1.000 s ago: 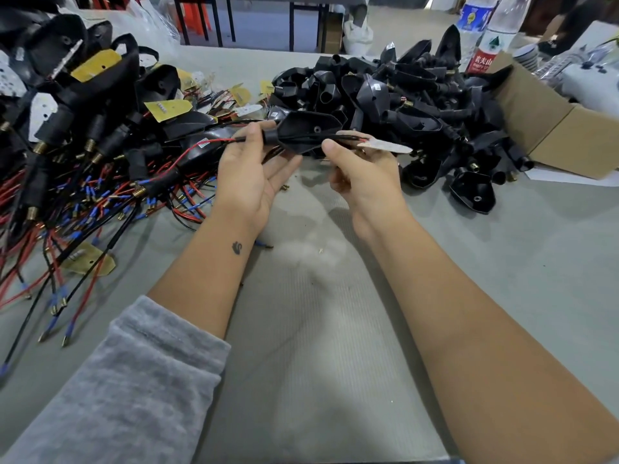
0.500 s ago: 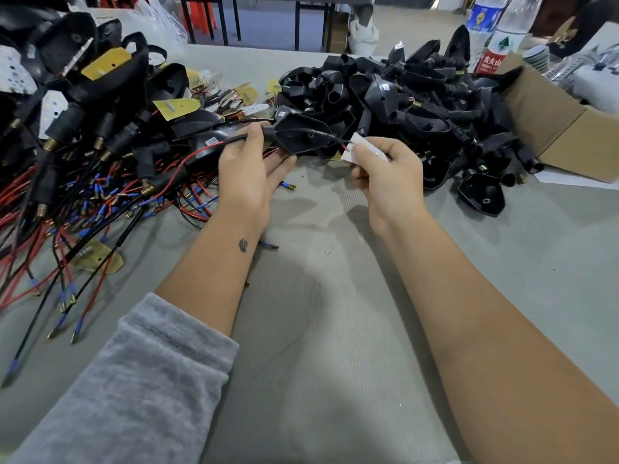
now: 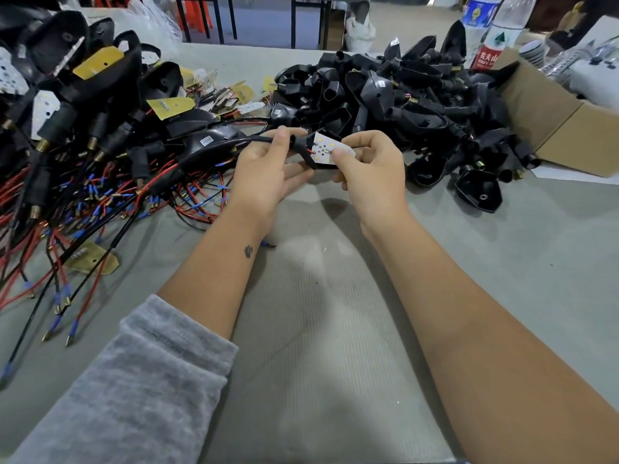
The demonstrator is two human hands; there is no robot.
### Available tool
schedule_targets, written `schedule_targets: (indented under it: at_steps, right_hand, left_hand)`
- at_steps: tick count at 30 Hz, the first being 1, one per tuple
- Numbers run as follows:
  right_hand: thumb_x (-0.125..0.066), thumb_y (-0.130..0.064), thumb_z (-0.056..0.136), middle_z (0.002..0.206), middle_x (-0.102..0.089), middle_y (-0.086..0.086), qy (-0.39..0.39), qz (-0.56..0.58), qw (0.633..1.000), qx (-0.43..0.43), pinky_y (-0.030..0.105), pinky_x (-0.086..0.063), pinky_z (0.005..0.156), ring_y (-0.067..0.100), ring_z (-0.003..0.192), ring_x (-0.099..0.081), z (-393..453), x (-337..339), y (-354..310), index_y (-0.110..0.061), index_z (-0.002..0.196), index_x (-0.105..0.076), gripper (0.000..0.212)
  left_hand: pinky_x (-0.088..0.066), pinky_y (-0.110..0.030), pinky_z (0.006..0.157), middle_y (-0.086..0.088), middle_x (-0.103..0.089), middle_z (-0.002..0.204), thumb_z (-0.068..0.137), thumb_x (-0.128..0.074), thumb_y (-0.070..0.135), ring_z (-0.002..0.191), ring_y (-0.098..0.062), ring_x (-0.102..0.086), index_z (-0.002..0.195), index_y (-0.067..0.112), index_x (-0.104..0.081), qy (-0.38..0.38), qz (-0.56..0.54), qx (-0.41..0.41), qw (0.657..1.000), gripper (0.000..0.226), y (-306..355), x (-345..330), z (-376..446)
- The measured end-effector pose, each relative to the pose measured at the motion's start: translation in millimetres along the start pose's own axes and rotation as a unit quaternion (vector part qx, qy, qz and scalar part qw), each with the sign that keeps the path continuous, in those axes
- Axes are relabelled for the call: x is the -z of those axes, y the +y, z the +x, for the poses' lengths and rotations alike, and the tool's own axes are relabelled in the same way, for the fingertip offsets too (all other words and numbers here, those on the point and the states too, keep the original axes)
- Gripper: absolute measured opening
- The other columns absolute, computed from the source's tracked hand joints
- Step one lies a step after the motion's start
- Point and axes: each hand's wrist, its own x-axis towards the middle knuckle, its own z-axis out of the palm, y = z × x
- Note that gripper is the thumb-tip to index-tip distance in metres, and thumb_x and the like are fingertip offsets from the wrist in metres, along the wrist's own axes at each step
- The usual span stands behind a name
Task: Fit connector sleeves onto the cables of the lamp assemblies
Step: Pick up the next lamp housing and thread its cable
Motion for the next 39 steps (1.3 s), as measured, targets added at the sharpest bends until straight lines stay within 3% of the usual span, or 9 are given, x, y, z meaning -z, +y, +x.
schedule_targets:
  at_steps: [4,9,13,16,19,25,29,35,39]
  right_hand:
    - [-0.063,-0.006,0.087,0.070,-0.061,0.008,0.001,0.014,1.000,0.000,0.024,-0.042,0.056,0.012,0.053,-0.053,-0.9,1.8,-1.5,-0.015,0.079,-0.060,0.013]
    - [-0.068,-0.010,0.084,0.067,-0.057,-0.001,0.040,-0.022,0.999,0.024,0.035,-0.050,0.068,0.015,0.063,-0.054,0.5,2.2,3.6,-0.019,0.084,-0.059,0.012]
    - [-0.078,-0.024,0.074,0.091,-0.046,-0.015,0.102,-0.096,0.988,0.060,0.007,-0.040,0.068,-0.002,0.078,-0.048,1.2,2.6,4.7,-0.029,0.094,-0.049,0.035]
    - [-0.076,-0.022,0.080,0.101,-0.062,-0.004,0.026,-0.036,0.999,0.023,0.020,-0.048,0.070,0.007,0.082,-0.060,1.7,4.7,4.3,-0.028,0.104,-0.054,0.033]
    - [-0.068,-0.009,0.087,0.083,-0.071,-0.001,-0.060,0.019,0.998,0.005,0.023,-0.050,0.060,0.005,0.069,-0.064,-1.9,3.4,0.5,-0.019,0.094,-0.065,0.012]
    - [-0.068,-0.005,0.087,0.080,-0.068,0.011,-0.087,0.023,0.996,0.005,0.021,-0.044,0.057,0.016,0.066,-0.060,-4.1,-0.2,-3.4,-0.016,0.079,-0.059,0.017]
    - [-0.072,-0.007,0.084,0.063,-0.059,-0.004,-0.108,-0.022,0.993,0.038,0.025,-0.042,0.060,0.011,0.059,-0.052,-3.7,-0.3,-0.4,-0.016,0.082,-0.058,0.017]
    - [-0.075,-0.009,0.080,0.063,-0.054,-0.003,-0.138,-0.057,0.986,0.076,0.024,-0.042,0.058,0.010,0.058,-0.047,-5.4,-0.4,1.4,-0.018,0.081,-0.057,0.020]
    - [-0.062,-0.030,0.081,0.045,-0.045,-0.010,-0.174,0.057,0.979,-0.086,0.019,-0.031,0.045,0.005,0.041,-0.040,-2.3,-3.1,-9.9,-0.016,0.065,-0.047,0.025]
  left_hand:
    - [-0.059,-0.029,0.079,-0.005,-0.072,0.099,0.106,-0.038,0.027,0.083,-0.017,-0.073,0.099,0.016,-0.066,0.010,0.017,-0.011,1.000,0.031,0.2,0.0,0.0]
    - [-0.060,-0.030,0.076,-0.008,-0.071,0.107,0.106,-0.038,0.028,0.085,-0.018,-0.073,0.102,0.015,-0.066,-0.008,0.043,-0.012,0.999,0.031,-1.1,-0.4,-0.2]
    - [-0.058,-0.027,0.068,0.004,-0.074,0.088,0.106,-0.037,0.030,0.078,-0.013,-0.073,0.093,0.020,-0.067,0.006,0.050,-0.021,0.998,0.033,-0.7,0.8,-0.2]
    - [-0.056,-0.025,0.063,0.009,-0.073,0.083,0.105,-0.038,0.034,0.074,-0.011,-0.071,0.092,0.024,-0.069,0.030,0.047,-0.022,0.998,0.035,-0.7,2.4,0.2]
    - [-0.054,-0.026,0.063,0.009,-0.070,0.082,0.105,-0.037,0.038,0.070,-0.011,-0.068,0.103,0.025,-0.069,0.053,0.034,-0.026,0.998,0.034,-0.7,4.3,1.6]
    - [-0.054,-0.026,0.064,0.010,-0.066,0.061,0.105,-0.038,0.037,0.062,-0.008,-0.065,0.095,0.020,-0.069,0.077,0.022,-0.032,0.996,0.037,2.0,5.6,2.9]
    - [-0.054,-0.029,0.063,0.000,-0.068,0.075,0.105,-0.038,0.036,0.066,-0.013,-0.065,0.085,0.018,-0.068,0.095,0.038,-0.036,0.994,0.040,0.4,5.0,3.4]
    - [-0.049,-0.047,0.092,-0.001,-0.067,0.085,0.105,-0.036,0.037,0.088,-0.022,-0.059,0.077,0.022,-0.068,0.118,0.085,-0.039,0.989,0.045,-0.3,5.9,6.9]
    - [-0.051,-0.038,0.080,0.005,-0.063,0.070,0.105,-0.036,0.038,0.080,-0.018,-0.059,0.070,0.023,-0.067,0.056,0.077,-0.024,0.995,0.049,2.4,6.2,5.7]
